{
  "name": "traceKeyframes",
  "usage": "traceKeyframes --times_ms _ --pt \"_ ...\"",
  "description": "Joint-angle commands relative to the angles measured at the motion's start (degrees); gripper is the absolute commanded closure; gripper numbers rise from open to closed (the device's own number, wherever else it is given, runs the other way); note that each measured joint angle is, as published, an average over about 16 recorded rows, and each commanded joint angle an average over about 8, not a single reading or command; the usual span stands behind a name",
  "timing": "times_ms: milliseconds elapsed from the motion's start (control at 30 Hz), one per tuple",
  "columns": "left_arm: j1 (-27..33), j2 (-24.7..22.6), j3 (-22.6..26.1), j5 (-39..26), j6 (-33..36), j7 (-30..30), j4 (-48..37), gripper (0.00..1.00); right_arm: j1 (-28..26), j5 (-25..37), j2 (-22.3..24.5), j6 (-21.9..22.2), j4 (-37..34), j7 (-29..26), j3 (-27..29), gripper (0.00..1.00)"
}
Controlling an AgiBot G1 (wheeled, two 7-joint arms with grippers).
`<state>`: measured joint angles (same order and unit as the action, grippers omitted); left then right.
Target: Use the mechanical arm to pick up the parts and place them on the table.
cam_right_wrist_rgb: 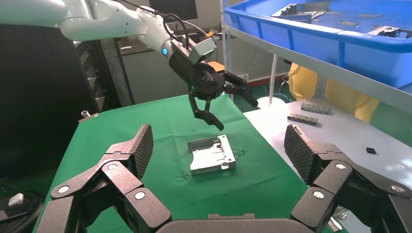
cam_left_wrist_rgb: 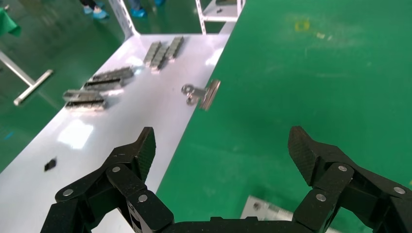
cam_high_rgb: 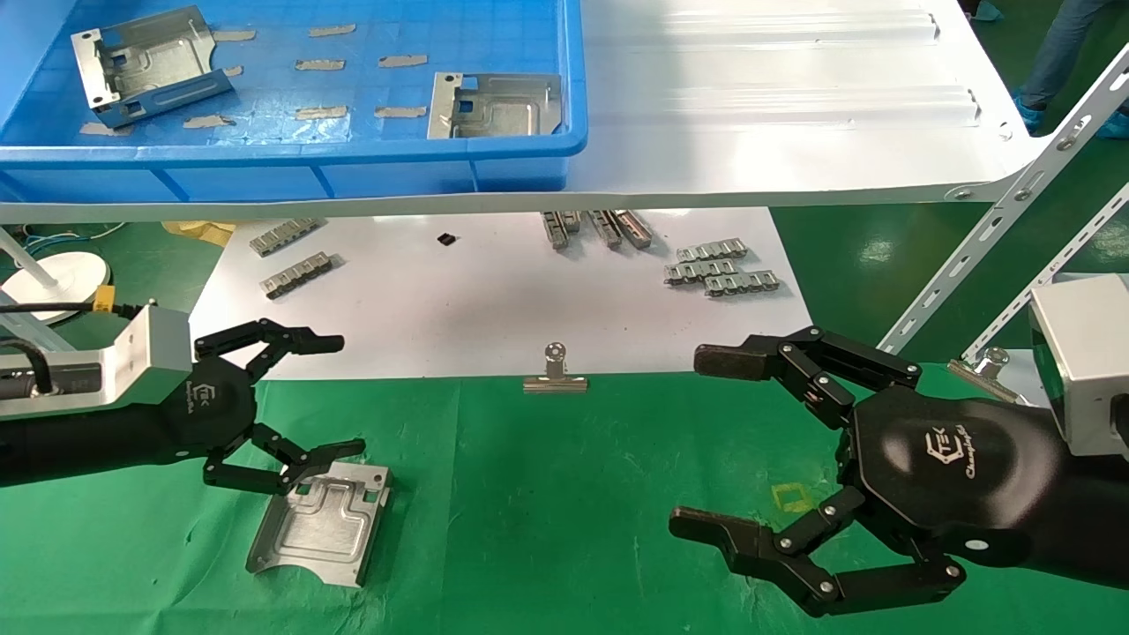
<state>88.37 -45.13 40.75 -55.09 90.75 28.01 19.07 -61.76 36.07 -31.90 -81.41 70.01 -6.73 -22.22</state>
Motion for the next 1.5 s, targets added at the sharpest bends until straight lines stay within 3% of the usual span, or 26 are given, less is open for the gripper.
traceKeyframes --times_ms 33,1500 --pt "-1.1 0.4 -1.0 0.5 -0.2 -1.6 2.2 0.00 0.0 0.0 0.0 0.0 0.0 0.0 0.0 0.00" --pt "-24.9 9.4 -23.0 12.3 -4.7 -36.0 50.6 0.00 0.0 0.0 0.0 0.0 0.0 0.0 0.0 0.00"
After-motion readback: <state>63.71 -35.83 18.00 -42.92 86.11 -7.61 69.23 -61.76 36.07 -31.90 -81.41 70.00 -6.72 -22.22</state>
